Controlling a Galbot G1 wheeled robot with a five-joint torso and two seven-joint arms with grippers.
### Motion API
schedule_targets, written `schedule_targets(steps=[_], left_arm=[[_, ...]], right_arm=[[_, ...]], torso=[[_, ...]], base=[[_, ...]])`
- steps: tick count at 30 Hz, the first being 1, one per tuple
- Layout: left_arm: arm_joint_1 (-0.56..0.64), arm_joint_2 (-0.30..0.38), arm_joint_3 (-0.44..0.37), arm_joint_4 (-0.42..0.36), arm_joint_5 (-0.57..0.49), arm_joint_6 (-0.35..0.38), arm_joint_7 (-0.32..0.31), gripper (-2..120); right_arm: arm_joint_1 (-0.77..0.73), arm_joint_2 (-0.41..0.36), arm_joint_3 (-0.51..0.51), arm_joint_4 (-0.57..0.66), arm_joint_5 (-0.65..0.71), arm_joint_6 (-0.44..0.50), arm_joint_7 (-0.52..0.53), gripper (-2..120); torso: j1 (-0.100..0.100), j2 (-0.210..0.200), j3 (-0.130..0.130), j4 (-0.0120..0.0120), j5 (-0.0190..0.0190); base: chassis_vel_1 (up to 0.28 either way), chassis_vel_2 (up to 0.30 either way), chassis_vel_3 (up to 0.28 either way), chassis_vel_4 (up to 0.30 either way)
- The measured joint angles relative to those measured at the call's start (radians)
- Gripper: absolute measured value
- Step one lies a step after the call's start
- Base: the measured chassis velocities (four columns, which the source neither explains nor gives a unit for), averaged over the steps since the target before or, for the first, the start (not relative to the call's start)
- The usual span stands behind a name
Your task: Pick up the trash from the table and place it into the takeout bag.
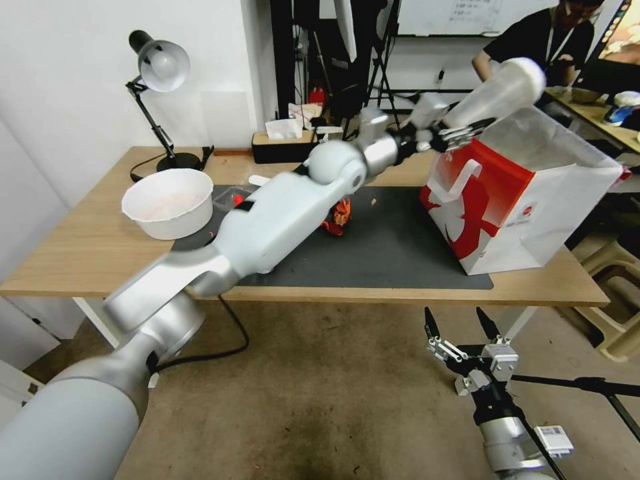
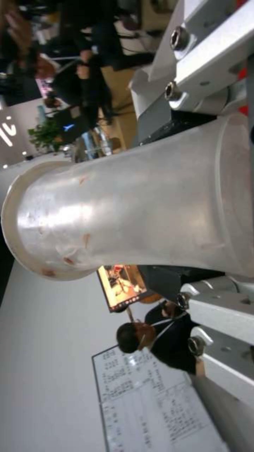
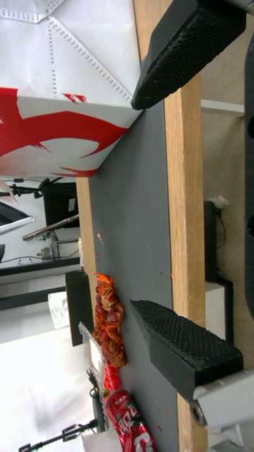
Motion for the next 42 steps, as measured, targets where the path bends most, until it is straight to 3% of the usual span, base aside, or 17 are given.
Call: schedule_targets(steps=[4, 14, 16, 22, 24, 26, 28, 30, 42], left_arm=[[-0.056, -0.053, 0.045, 0.087, 0.14, -0.062, -0.013, 46], [-0.096, -0.09, 0.078, 0.165, 0.318, -0.159, 0.003, 46], [-0.102, -0.091, 0.08, 0.174, 0.331, -0.169, 0.007, 46], [-0.12, -0.089, 0.083, 0.188, 0.332, -0.171, 0.006, 70], [-0.121, -0.089, 0.083, 0.188, 0.332, -0.171, 0.006, 73], [-0.121, -0.089, 0.084, 0.187, 0.328, -0.168, 0.003, 84], [-0.121, -0.089, 0.083, 0.186, 0.327, -0.167, 0.002, 86], [-0.123, -0.088, 0.083, 0.185, 0.324, -0.166, -0.002, 97], [-0.13, -0.076, 0.093, 0.138, 0.278, -0.1, -0.039, 100]], right_arm=[[-0.006, 0.003, 0.007, -0.002, 0.007, 0.011, -0.005, 100], [-0.015, 0.001, 0.02, 0.0, 0.021, 0.022, -0.007, 100], [-0.016, 0.001, 0.021, 0.0, 0.022, 0.023, -0.007, 100], [-0.016, 0.002, 0.023, -0.003, 0.028, 0.031, -0.009, 100], [-0.016, 0.002, 0.023, -0.004, 0.029, 0.032, -0.009, 100], [-0.016, 0.002, 0.023, -0.007, 0.03, 0.034, -0.01, 100], [-0.015, 0.002, 0.023, -0.007, 0.03, 0.035, -0.01, 100], [-0.013, 0.002, 0.023, -0.01, 0.031, 0.036, -0.01, 100], [-0.014, -0.001, 0.029, -0.01, 0.037, 0.036, -0.011, 100]], torso=[[0.0, 0.0, 0.0, 0.0002, -0.0002], [0.0, 0.0, 0.0, 0.0001, -0.0001], [0.0, 0.0, 0.0, 0.0002, -0.0002], [0.0, 0.0, 0.0, 0.0003, -0.0002], [0.0, 0.0, 0.0, 0.0003, -0.0003], [0.0, 0.0, 0.0, 0.0003, -0.0003], [0.0, 0.0, 0.0, 0.0003, -0.0003], [0.0, 0.0, 0.0, 0.0002, -0.0002], [0.0, 0.0, 0.0, 0.0001, -0.0002]], base=[[0.0, 0.0, 0.0, 0.0], [0.0, 0.0, 0.0, 0.0], [0.0, 0.0, 0.0, 0.0], [0.0, 0.0, 0.0, 0.0], [0.0, 0.0, 0.0, 0.0], [0.0, 0.0, 0.0, 0.0], [0.0, 0.0, 0.0, 0.0], [0.0, 0.0, 0.0, 0.0], [0.0, 0.0, 0.0, 0.0]])
